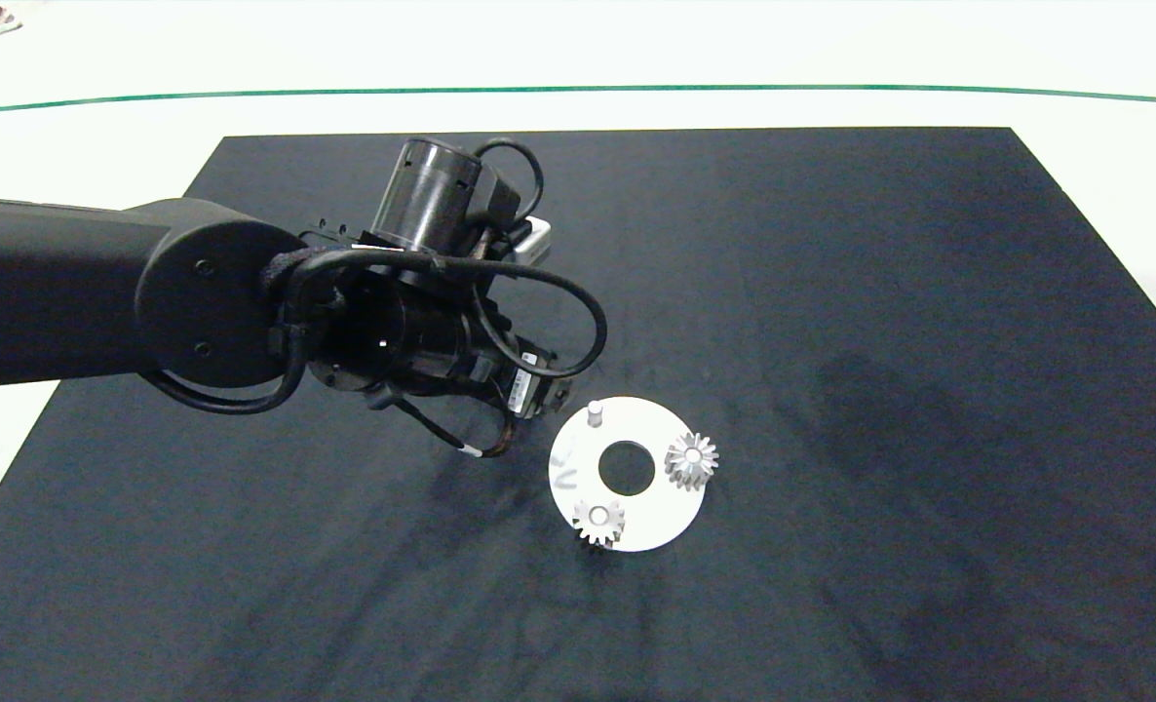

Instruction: Install three planetary gears onto the carrier pins

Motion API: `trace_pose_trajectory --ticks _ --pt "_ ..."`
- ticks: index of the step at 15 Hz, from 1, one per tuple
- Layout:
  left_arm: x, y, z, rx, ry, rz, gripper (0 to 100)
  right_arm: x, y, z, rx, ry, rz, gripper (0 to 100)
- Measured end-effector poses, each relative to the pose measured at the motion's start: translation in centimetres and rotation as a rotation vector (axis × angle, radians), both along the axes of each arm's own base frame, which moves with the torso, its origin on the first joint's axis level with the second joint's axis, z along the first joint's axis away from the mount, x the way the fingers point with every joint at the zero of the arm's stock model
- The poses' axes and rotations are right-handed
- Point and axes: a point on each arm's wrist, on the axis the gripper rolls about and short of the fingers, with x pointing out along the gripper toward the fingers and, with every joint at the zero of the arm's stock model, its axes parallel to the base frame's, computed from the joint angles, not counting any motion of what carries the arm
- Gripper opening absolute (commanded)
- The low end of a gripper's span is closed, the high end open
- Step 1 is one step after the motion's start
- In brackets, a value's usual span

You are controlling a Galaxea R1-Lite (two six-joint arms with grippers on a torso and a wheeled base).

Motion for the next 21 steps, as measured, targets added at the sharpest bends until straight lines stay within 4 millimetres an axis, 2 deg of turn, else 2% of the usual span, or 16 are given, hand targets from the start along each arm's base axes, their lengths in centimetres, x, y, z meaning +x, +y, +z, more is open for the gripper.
trace_pose_trajectory --ticks 15,21 --pt "0.8 -0.5 -1.0 -0.001 0.021 0.010 100 -0.2 -0.2 0.1 0.007 -0.008 0.001 100" --pt "1.8 0.9 -1.2 0.004 0.028 0.060 100 -0.2 -0.2 0.1 0.007 -0.008 0.002 100"
